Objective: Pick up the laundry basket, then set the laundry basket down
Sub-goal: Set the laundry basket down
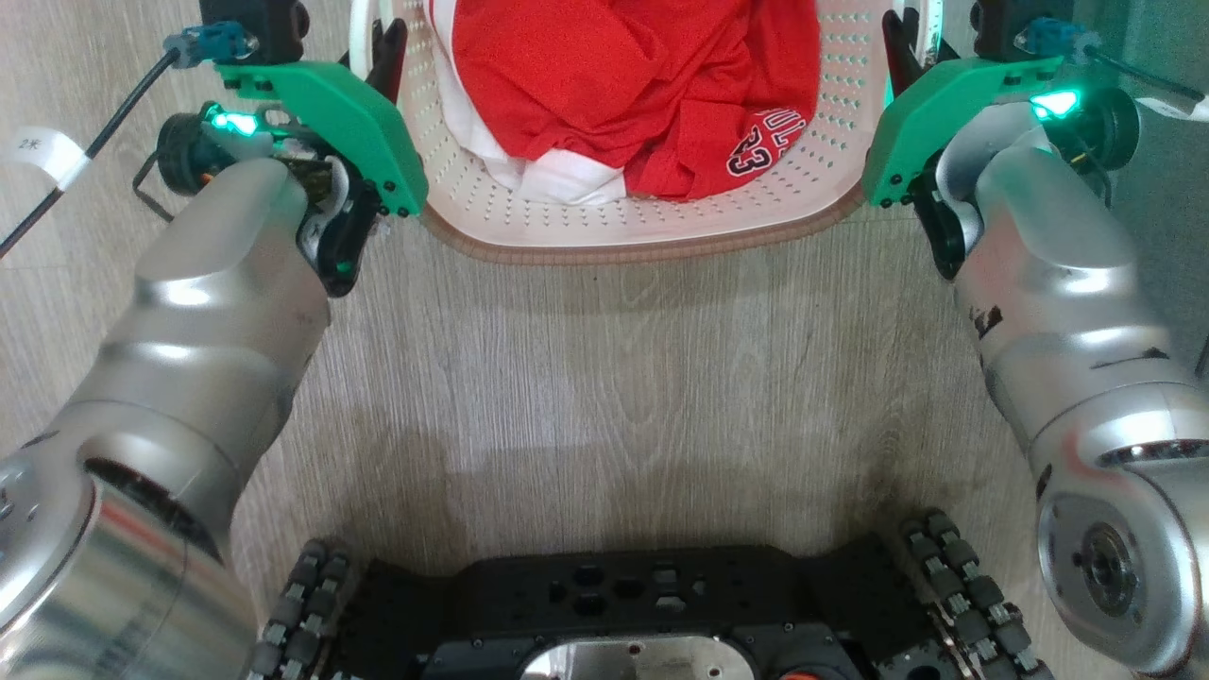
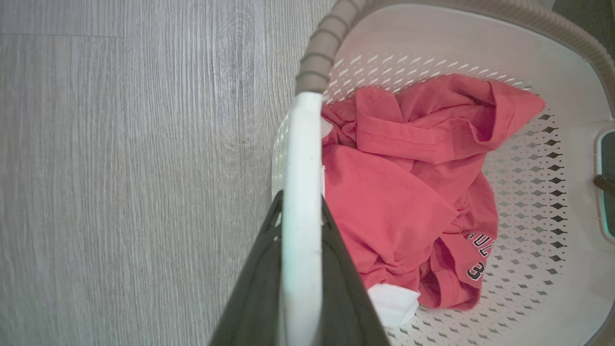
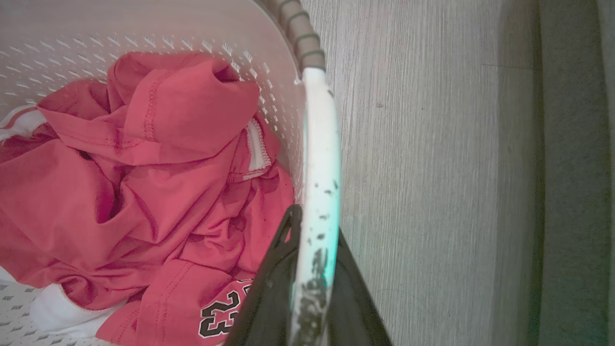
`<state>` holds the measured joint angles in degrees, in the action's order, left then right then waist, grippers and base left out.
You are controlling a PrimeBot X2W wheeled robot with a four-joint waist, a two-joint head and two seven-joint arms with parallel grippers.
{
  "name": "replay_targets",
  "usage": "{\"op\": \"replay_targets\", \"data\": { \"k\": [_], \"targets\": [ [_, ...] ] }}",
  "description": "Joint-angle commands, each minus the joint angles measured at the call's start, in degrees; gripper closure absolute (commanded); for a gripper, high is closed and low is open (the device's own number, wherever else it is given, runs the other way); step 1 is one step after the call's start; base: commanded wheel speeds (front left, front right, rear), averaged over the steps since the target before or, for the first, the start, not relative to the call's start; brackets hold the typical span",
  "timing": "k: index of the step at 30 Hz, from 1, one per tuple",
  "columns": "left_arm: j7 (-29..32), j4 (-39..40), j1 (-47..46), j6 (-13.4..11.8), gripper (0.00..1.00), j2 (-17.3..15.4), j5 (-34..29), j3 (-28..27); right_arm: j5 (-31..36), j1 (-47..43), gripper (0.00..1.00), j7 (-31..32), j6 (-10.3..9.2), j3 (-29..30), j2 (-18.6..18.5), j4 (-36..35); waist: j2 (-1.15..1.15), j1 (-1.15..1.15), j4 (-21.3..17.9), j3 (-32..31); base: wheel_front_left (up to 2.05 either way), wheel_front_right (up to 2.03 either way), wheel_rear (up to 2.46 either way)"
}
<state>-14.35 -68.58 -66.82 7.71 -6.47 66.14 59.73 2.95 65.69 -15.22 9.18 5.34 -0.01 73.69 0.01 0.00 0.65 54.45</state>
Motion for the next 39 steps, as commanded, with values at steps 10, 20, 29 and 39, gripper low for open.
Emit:
{"op": "replay_targets", "data": {
  "k": [10,20,29,39],
  "targets": [
    [2.05,0.31,1.23,-0.22,1.0,-5.07,2.78,0.41,-2.54,-2.19,0.69,0.53,-1.69,-2.25,-2.88,0.21,-0.01,0.0,0.0,-0.27,0.0,0.0,0.0],
    [2.76,1.98,1.53,-0.22,0.0,-5.07,4.39,1.96,-12.08,-3.46,0.0,0.3,-1.69,-12.2,-2.88,-2.06,-0.01,0.0,0.3,-0.64,0.0,0.0,0.0],
    [0.97,1.78,1.69,-0.22,0.0,-5.53,5.51,2.59,-17.85,-4.47,0.0,0.25,-1.69,-17.88,-2.87,-4.18,-0.01,0.0,-0.17,-1.77,0.0,0.0,0.0],
    [-0.62,5.43,2.2,-1.0,0.0,-7.42,-1.54,-7.31,-12.78,-11.87,0.0,0.23,-1.69,-11.0,-2.87,-20.34,-0.01,0.0,-0.03,-7.01,0.0,0.0,0.0]
  ]
}}
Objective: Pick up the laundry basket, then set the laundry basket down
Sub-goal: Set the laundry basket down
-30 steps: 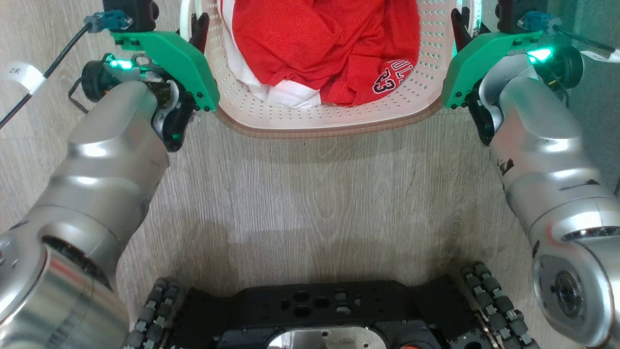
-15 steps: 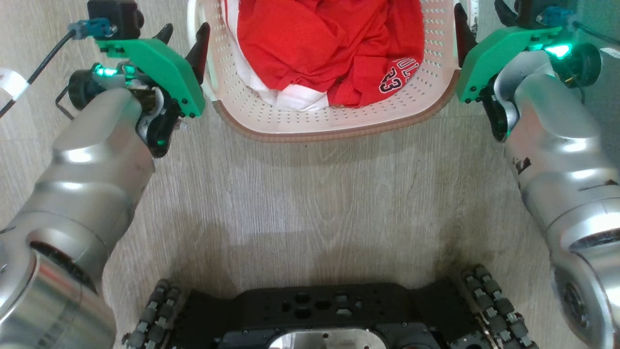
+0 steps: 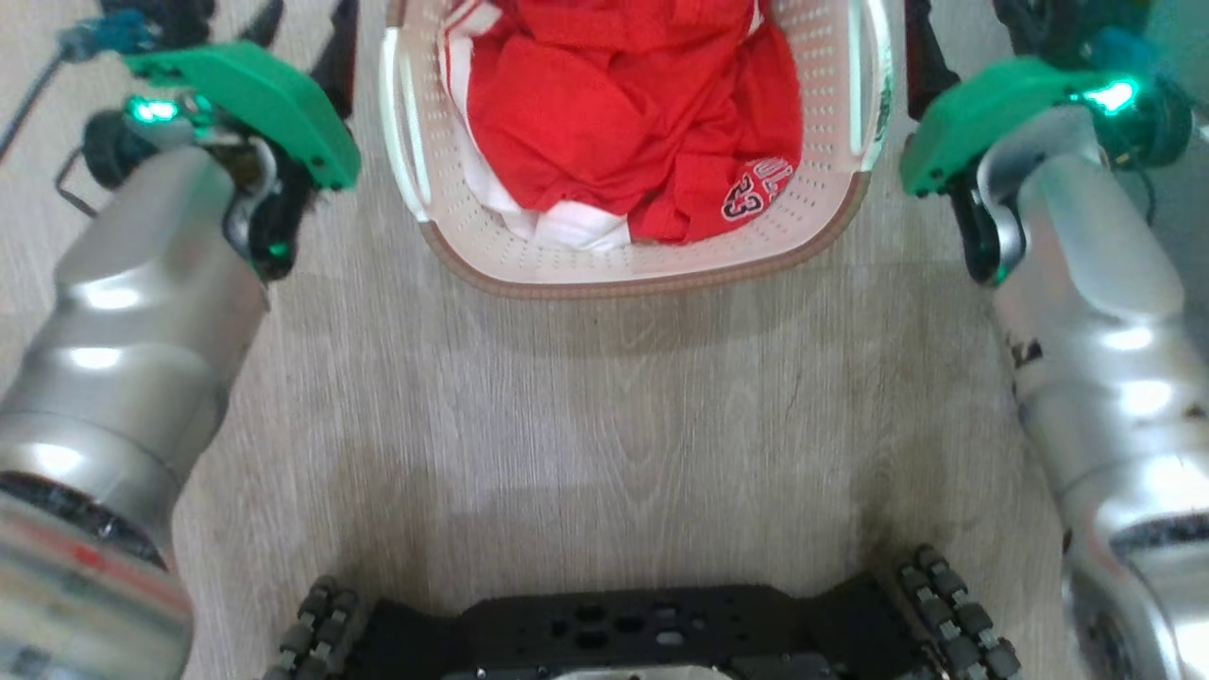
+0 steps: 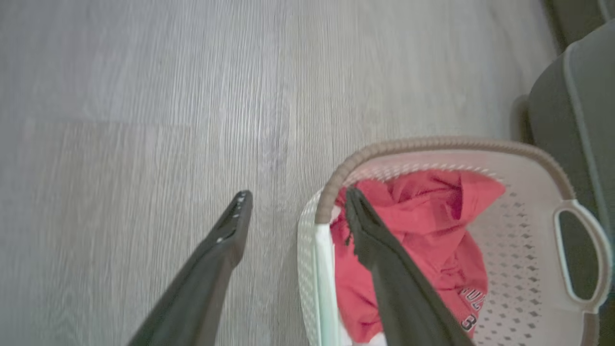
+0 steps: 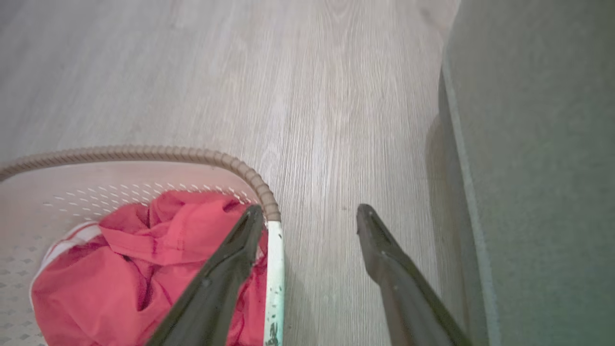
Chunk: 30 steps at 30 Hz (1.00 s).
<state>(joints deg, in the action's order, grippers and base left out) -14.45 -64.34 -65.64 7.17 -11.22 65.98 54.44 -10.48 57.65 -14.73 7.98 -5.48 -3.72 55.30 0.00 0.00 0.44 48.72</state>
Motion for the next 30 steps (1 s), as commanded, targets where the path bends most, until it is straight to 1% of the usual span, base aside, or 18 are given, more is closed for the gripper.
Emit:
{"op": "replay_targets", "data": {
  "k": [1,4,7,8,9,10,12,13,14,15,18,19,23,26,30],
  "targets": [
    [-0.52,2.75,1.87,-1.03,0.0,-2.96,-3.25,-4.29,1.35,-5.15,0.0,-0.26,-0.49,0.75,0.84,-4.36,0.0,0.0,0.26,-1.86,0.0,0.0,0.0],
    [-0.53,9.3,5.46,-3.2,0.0,-3.76,-10.32,-12.51,3.02,-9.2,0.0,-0.26,-0.49,2.99,0.84,-11.68,0.0,0.0,0.65,-3.72,0.0,0.0,0.0],
    [-0.53,16.79,10.68,-5.08,0.0,-3.7,-17.92,-21.45,3.79,-12.96,0.0,-0.26,-0.49,4.23,0.84,-18.31,0.0,0.0,1.02,-5.81,0.0,0.0,0.0],
    [-0.53,19.1,12.63,-5.3,0.0,-3.45,-20.25,-24.27,3.94,-14.11,0.0,-0.27,-0.49,4.49,0.84,-20.26,0.0,0.0,1.11,-6.52,0.0,0.0,0.0],
    [-0.53,19.1,12.63,-5.3,0.0,-3.45,-20.25,-24.27,3.94,-14.11,0.0,-0.27,-0.49,4.49,0.84,-20.26,0.0,0.0,1.11,-6.52,0.0,0.0,0.0],
    [-0.54,23.65,16.35,-5.55,0.0,-2.91,-24.94,-29.75,4.1,-16.21,0.0,-0.27,-0.49,4.78,0.84,-24.03,0.0,0.0,1.16,-8.07,0.0,0.0,0.0],
    [-0.54,27.71,20.0,-5.56,0.0,-1.94,-29.2,-34.52,4.37,-18.14,0.0,-0.27,-0.49,5.06,0.84,-27.43,0.0,0.0,1.26,-9.65,0.0,0.0,0.0],
    [-0.54,27.71,20.0,-5.56,0.0,-1.94,-29.2,-34.52,4.37,-18.14,0.0,-0.27,-0.49,5.06,0.84,-27.43,0.0,0.0,1.26,-9.65,0.0,0.0,0.0],
    [-0.54,31.55,23.45,-5.15,0.0,-0.67,-33.0,-38.48,4.47,-19.99,0.0,-0.27,-0.49,5.28,0.84,-30.32,0.0,0.0,1.33,-11.32,0.0,0.0,0.0],
    [-0.54,33.23,25.04,-4.95,0.0,-0.15,-34.85,-40.13,4.57,-20.86,0.0,-0.27,-0.49,5.38,0.84,-31.46,0.0,0.0,1.34,-12.09,0.0,0.0,0.0],
    [-0.54,38.17,29.29,-4.16,0.0,1.7,-39.52,-44.43,4.95,-23.27,0.0,-0.27,-0.49,5.62,0.84,-34.72,0.0,0.0,1.5,-14.6,0.0,0.0,0.0],
    [-0.54,38.17,29.29,-4.16,0.0,1.7,-39.52,-44.43,4.95,-23.27,0.0,-0.27,-0.49,5.62,0.84,-34.72,0.0,0.0,1.5,-14.6,0.0,0.0,0.0],
    [-0.54,44.61,34.83,-3.12,0.0,3.84,-44.16,-48.42,5.13,-26.44,0.0,-0.27,-0.49,5.49,0.84,-38.0,0.0,0.0,1.41,-18.13,0.0,0.0,0.0],
    [-0.54,48.51,38.96,-2.49,0.0,4.98,-46.62,-49.99,5.29,-28.9,0.0,-0.27,-0.49,5.31,0.84,-39.51,0.0,0.0,1.19,-21.09,0.0,0.0,0.0],
    [-0.54,51.99,44.14,-2.12,0.0,5.89,-48.7,-50.62,5.42,-32.04,0.0,-0.27,-0.49,4.99,0.84,-40.82,0.0,0.0,0.87,-24.88,0.0,0.0,0.0]
  ]
}}
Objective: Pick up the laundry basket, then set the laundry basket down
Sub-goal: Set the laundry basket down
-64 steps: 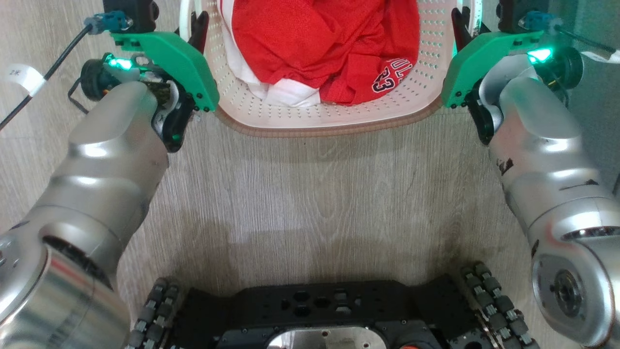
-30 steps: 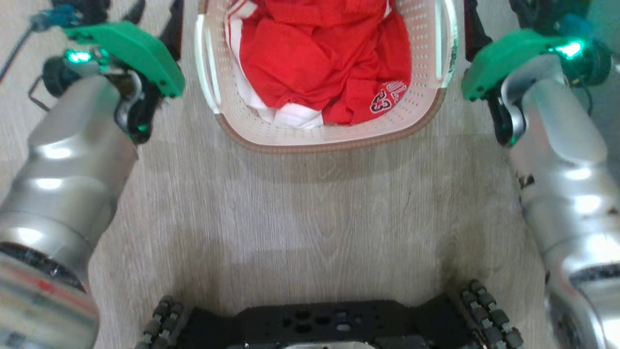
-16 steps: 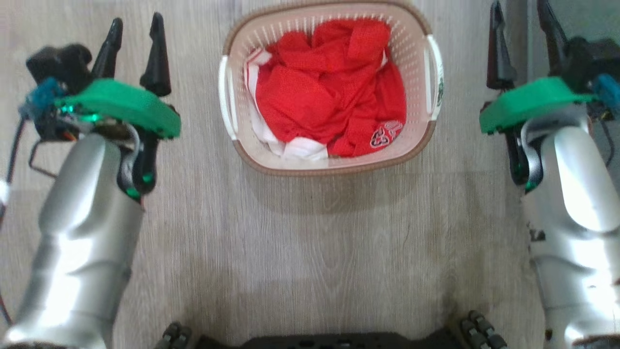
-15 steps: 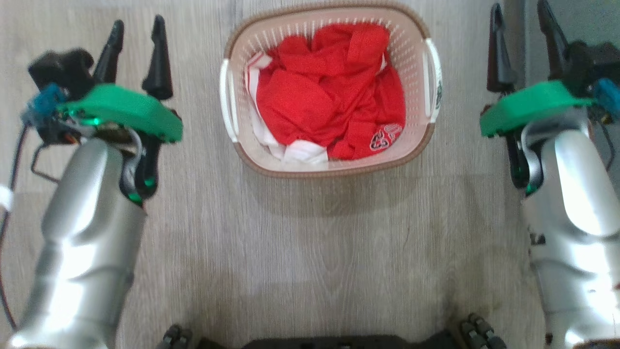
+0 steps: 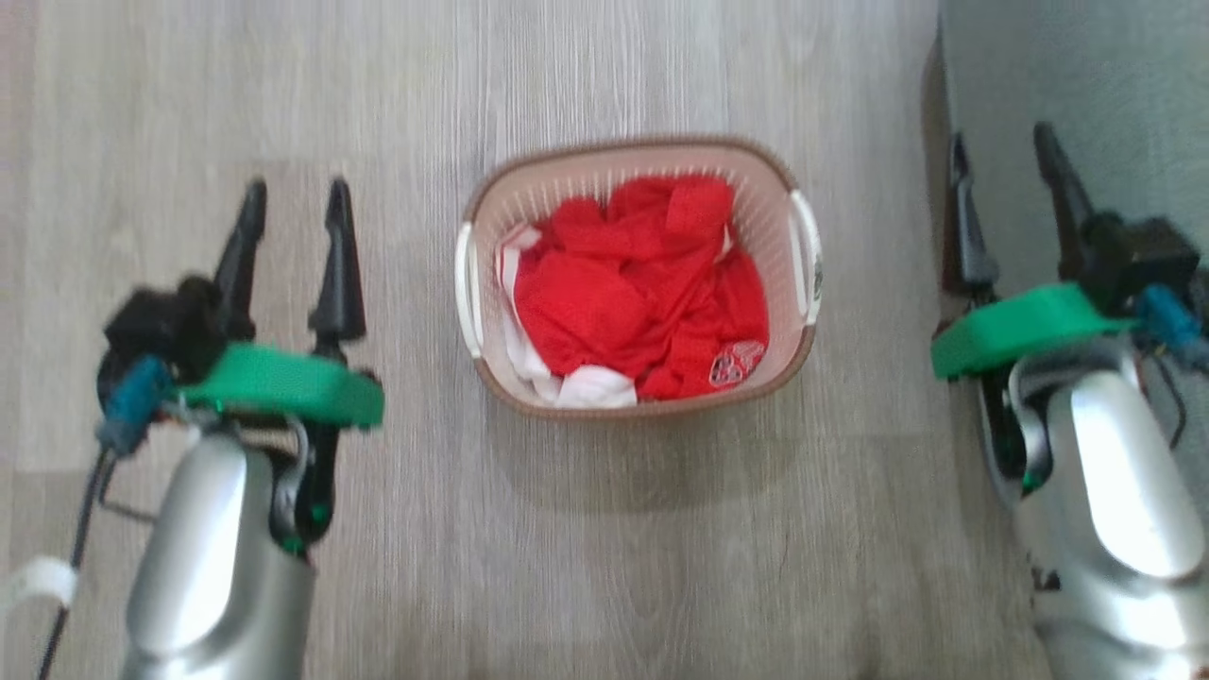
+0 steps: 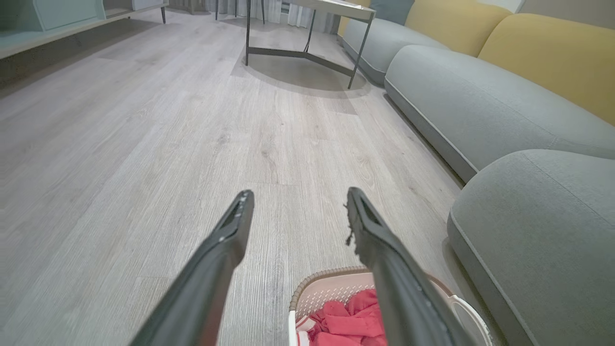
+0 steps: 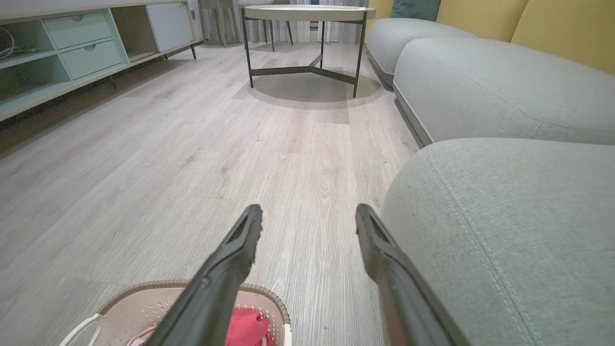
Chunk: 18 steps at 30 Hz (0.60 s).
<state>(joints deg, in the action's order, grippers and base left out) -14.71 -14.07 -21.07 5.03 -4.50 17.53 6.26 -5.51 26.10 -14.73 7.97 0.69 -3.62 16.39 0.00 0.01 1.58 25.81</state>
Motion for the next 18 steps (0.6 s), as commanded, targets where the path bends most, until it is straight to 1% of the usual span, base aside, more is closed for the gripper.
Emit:
{"op": "replay_targets", "data": {
  "k": [1,4,9,18],
  "targets": [
    [-0.29,2.46,0.77,-0.06,0.0,-0.67,-0.63,-2.52,0.34,-1.33,0.0,-0.27,-0.48,-1.2,0.74,-2.03,0.0,-0.01,-0.31,-2.95,0.0,0.0,0.0],
    [-0.29,5.06,5.26,-0.46,0.0,-0.25,-1.59,-2.54,0.46,-4.28,0.0,-0.27,-0.48,-1.05,0.74,-2.53,0.0,-0.01,-0.41,-6.66,0.0,0.0,0.0],
    [0.03,7.8,10.24,-1.25,0.0,-0.24,-2.04,-2.14,0.94,-7.36,0.0,-0.27,-0.48,-1.16,0.74,-2.94,0.0,-0.01,-0.51,-10.7,0.0,0.0,0.0],
    [4.22,13.27,17.66,-3.17,0.0,-1.02,-2.23,-1.73,1.46,-12.79,0.0,1.24,-0.48,-1.93,0.74,-4.28,0.0,-0.01,-0.6,-16.59,0.0,0.0,0.0]
  ]
}}
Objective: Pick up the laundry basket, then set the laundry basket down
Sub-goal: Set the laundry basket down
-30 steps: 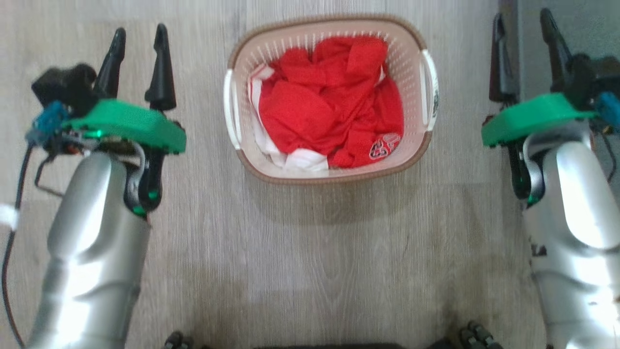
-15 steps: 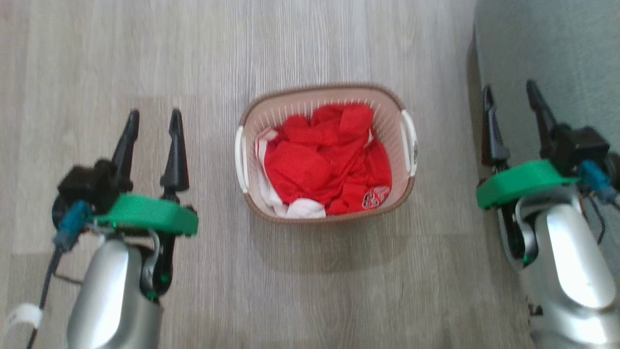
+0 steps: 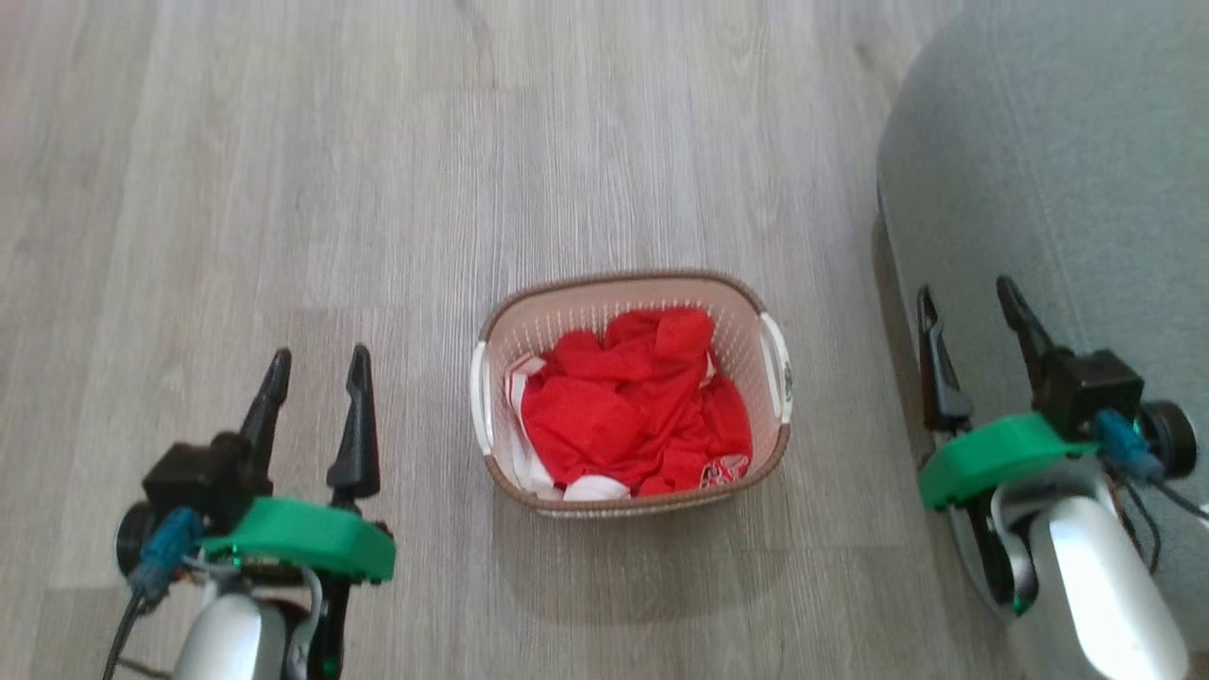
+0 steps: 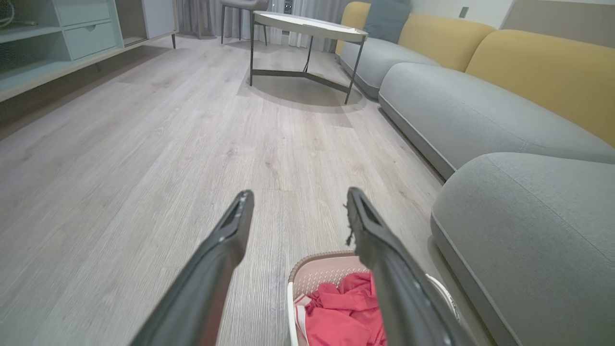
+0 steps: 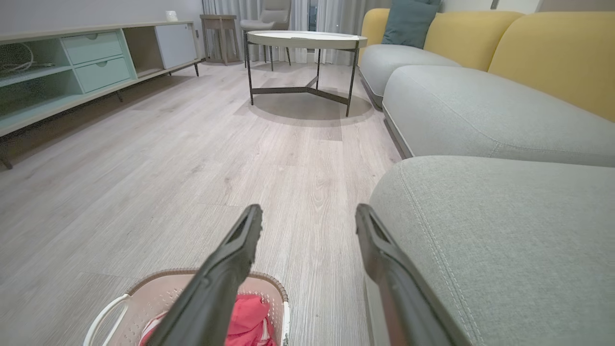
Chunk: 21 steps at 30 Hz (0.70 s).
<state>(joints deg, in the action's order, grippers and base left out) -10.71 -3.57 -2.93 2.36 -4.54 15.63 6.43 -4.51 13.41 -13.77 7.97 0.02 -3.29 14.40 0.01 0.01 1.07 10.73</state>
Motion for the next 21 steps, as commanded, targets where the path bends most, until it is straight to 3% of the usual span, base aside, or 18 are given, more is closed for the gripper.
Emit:
{"op": "replay_targets", "data": {
  "k": [1,21],
  "targets": [
    [0.6,3.39,0.15,-0.65,0.0,-1.09,-0.33,-1.89,0.5,-0.69,0.0,0.63,-0.48,-1.17,0.41,-2.63,-0.01,-0.01,-0.07,-1.93,0.0,0.0,0.0],
    [5.45,9.86,9.08,-3.06,0.0,-2.27,-0.84,-0.66,-0.4,-10.18,0.0,5.88,-0.48,0.41,0.41,-9.82,-0.01,-0.01,0.3,-9.73,0.0,0.0,0.0]
  ]
}}
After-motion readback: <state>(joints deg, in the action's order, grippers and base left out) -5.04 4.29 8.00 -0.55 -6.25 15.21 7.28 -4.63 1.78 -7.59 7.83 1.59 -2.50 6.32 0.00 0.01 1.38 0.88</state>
